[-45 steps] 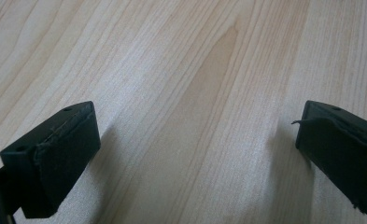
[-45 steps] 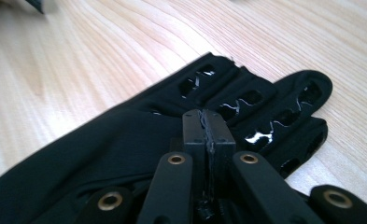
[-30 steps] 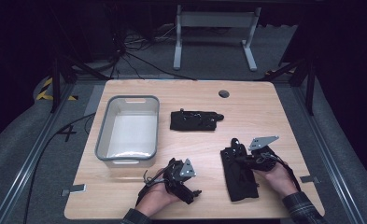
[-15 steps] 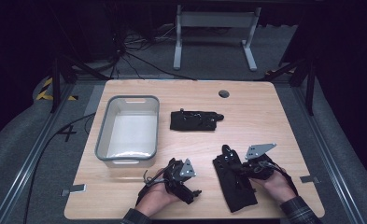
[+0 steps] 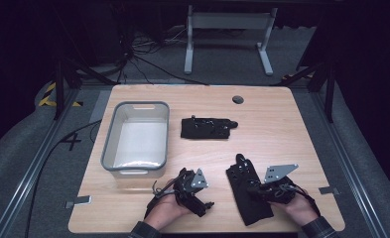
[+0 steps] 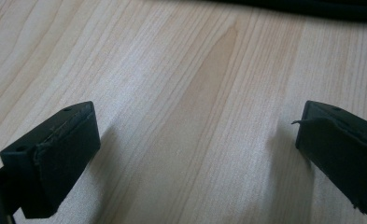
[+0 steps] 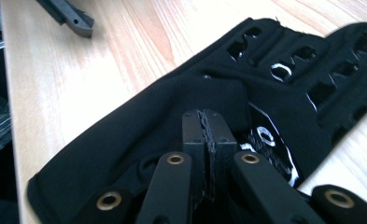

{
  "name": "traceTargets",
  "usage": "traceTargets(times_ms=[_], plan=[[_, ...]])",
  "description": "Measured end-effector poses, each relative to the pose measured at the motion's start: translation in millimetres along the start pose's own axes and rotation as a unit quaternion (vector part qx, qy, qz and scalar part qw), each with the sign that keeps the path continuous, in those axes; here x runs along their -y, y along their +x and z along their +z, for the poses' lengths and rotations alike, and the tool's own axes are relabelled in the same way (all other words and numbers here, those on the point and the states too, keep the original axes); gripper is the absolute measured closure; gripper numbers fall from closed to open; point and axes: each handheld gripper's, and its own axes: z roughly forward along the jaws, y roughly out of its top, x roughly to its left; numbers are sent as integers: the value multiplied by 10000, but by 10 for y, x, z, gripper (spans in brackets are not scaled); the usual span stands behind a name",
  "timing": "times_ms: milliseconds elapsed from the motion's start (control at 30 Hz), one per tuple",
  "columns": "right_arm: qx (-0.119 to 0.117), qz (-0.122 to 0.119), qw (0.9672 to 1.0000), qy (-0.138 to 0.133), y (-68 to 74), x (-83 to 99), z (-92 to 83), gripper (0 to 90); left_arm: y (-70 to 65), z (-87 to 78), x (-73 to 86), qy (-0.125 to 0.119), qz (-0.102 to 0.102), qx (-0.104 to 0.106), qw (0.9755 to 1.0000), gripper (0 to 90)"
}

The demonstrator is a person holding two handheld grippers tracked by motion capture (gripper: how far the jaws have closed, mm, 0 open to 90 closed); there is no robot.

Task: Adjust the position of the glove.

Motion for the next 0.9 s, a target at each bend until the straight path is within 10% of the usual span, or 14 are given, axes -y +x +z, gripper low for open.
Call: traceTargets(times_ms=[433, 900], plan=[[651, 354, 9972, 100, -126, 48, -40, 900, 0, 0, 0, 0, 1, -1, 10000, 0], [761, 579, 9954, 68, -208, 363, -382, 900, 0, 0, 0, -2, 0, -2, 10000, 0]])
